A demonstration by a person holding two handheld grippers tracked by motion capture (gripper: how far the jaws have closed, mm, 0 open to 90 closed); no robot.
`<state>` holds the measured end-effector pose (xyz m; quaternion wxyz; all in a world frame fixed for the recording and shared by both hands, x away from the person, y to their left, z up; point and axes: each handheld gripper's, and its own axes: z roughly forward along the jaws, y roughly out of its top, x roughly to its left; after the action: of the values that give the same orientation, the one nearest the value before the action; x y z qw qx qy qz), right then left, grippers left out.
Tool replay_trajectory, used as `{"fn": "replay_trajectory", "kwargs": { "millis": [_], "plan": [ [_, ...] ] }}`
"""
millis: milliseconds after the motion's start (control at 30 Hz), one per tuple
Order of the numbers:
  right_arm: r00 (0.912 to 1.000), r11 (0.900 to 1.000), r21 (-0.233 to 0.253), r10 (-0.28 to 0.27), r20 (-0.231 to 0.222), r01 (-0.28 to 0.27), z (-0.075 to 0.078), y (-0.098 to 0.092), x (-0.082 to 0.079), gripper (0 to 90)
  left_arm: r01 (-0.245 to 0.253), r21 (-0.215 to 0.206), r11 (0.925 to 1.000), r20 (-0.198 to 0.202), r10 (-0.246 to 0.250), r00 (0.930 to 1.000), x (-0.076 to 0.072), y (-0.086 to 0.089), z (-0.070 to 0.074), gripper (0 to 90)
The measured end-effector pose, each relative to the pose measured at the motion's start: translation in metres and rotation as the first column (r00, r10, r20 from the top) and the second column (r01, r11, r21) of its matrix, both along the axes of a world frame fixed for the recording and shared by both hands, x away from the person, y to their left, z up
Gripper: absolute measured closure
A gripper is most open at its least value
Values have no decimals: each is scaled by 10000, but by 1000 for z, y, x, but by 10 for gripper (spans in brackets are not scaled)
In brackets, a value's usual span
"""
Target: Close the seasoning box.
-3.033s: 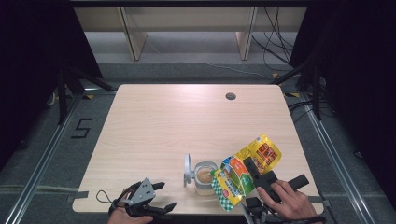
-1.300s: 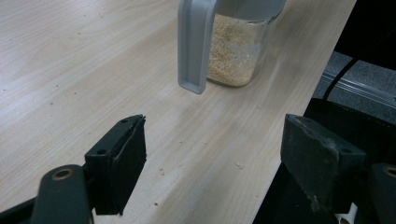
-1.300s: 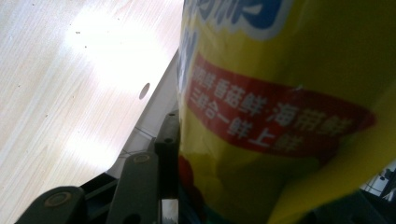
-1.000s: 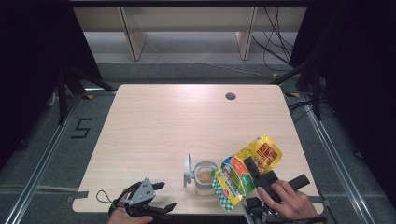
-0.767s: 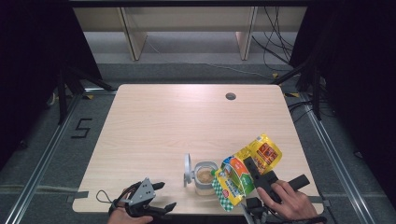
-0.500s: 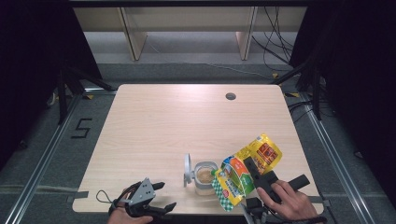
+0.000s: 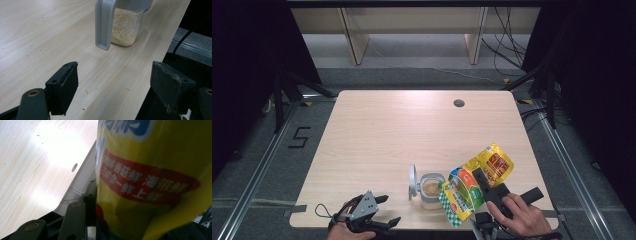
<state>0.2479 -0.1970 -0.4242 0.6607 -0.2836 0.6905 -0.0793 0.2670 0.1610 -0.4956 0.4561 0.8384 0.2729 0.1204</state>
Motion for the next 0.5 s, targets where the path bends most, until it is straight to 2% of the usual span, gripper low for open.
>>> {"fn": "replay_trajectory", "kwargs": {
  "millis": [33,100,133,167,267,333,500],
  "plan": [
    [10000,10000,-32,-34,-22,34,0,0,0,601,-51,-210,9998,-58,50,10000,-1,-1,0,220],
    [9999,9999,-120,-119,-117,117,1,1,0,602,-83,-282,9996,-75,81,9999,-1,-2,-1,220],
    [10000,10000,-71,-32,-1,32,0,1,0,602,-84,-282,9996,-82,81,9999,-1,-2,-1,221],
    [10000,10000,-71,-21,-4,21,0,1,0,602,16,128,9999,26,-16,10000,0,1,0,221],
    [10000,9999,-127,-15,48,16,-1,1,0,602,45,-17,10000,-93,-45,9999,0,0,0,220],
    [10000,9999,-150,-6,2,6,-1,2,0,602,-15,-80,10000,-28,15,10000,0,-1,-1,221],
    [9999,9999,-160,-28,-105,26,-2,1,1,606,47,-26,10000,-92,-47,9999,0,0,0,220]
  ]
}}
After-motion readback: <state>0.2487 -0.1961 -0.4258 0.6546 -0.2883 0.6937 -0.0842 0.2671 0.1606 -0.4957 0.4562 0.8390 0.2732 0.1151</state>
